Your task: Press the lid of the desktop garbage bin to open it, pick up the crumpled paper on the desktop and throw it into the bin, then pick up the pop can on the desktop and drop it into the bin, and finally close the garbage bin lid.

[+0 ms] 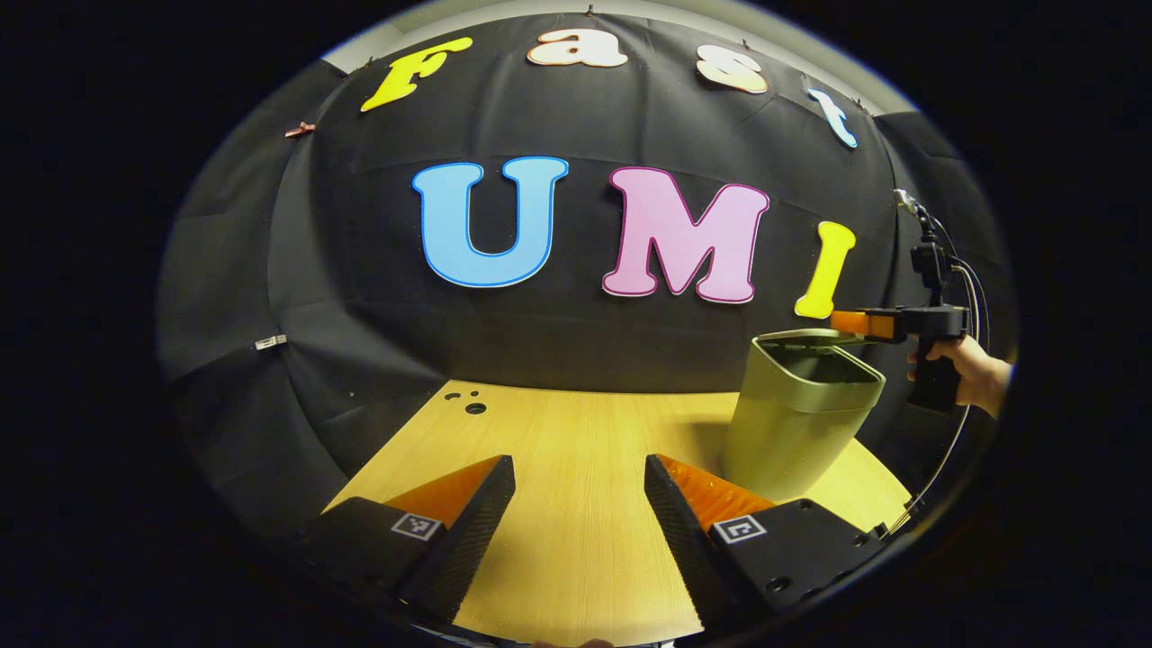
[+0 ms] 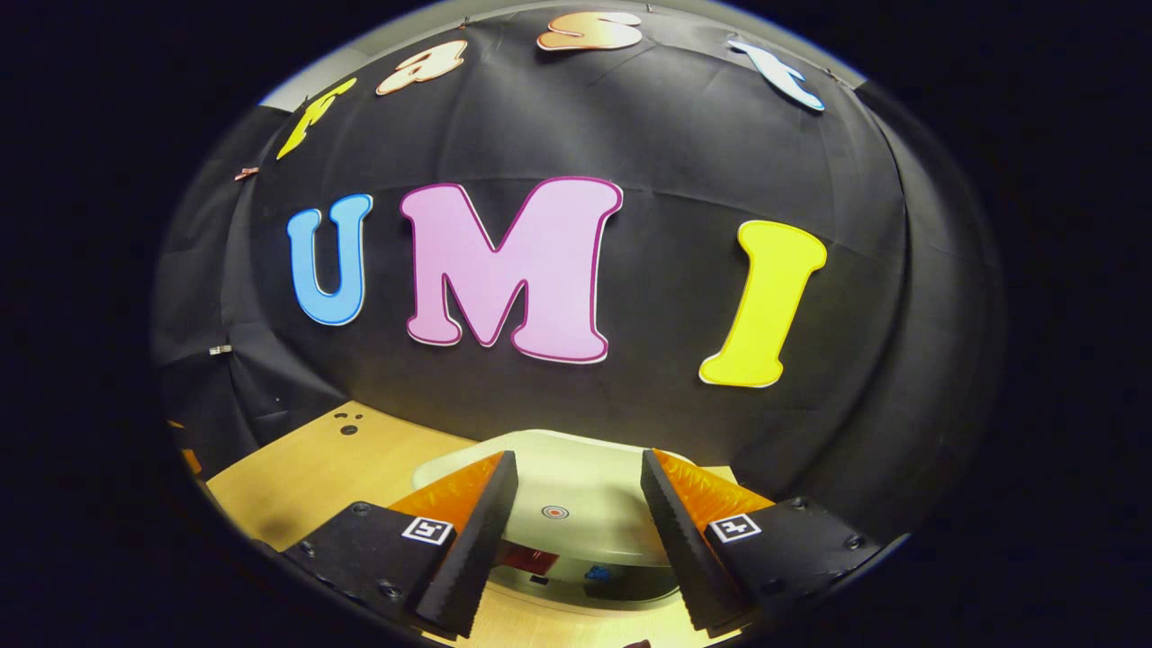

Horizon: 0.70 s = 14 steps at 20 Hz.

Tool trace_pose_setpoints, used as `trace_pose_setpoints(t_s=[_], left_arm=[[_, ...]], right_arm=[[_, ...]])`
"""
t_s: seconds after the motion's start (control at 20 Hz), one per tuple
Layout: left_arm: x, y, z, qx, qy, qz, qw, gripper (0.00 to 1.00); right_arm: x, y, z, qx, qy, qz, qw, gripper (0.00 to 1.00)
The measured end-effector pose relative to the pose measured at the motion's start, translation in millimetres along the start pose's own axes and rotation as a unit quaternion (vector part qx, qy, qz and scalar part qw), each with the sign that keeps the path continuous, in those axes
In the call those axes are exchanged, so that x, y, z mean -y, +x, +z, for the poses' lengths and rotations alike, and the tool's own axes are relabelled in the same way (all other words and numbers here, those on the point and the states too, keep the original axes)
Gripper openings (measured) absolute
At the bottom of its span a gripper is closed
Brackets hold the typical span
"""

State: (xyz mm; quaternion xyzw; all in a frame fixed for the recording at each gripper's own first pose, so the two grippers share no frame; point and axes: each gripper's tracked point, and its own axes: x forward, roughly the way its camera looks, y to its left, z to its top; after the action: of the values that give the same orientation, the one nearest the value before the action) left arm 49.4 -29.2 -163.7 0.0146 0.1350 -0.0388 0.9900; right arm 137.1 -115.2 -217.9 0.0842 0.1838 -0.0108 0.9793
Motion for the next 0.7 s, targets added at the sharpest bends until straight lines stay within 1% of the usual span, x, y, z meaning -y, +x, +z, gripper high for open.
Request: trace_pose_setpoints(t_s=[0.3, 0.5, 0.55, 0.6, 0.65, 0.7], left_arm=[[-2, 6, 3, 0.001, 0.003, -0.005, 1.000, 0.94], [-3, 11, 4, 0.001, 0.001, -0.008, 1.000, 0.94], [-3, 13, 4, 0.000, 0.002, -0.008, 1.000, 0.94], [-4, 14, 3, 0.000, 0.002, -0.008, 1.000, 0.94], [-5, 15, 3, -0.001, 0.002, -0.008, 1.000, 0.95], [-6, 16, 3, -0.002, 0.001, -0.008, 1.000, 0.94]], right_arm=[[-4, 4, -23, -0.025, 0.003, -0.003, 1.000, 0.88], [-9, 3, -46, -0.046, 0.001, -0.001, 0.999, 0.88], [-10, 3, -50, -0.050, 0.006, 0.000, 0.999, 0.88], [-13, 4, -49, -0.044, 0.022, 0.002, 0.999, 0.88], [-15, 3, -53, -0.049, 0.041, 0.003, 0.998, 0.88], [-15, 2, -52, -0.044, 0.056, 0.003, 0.997, 0.88]])
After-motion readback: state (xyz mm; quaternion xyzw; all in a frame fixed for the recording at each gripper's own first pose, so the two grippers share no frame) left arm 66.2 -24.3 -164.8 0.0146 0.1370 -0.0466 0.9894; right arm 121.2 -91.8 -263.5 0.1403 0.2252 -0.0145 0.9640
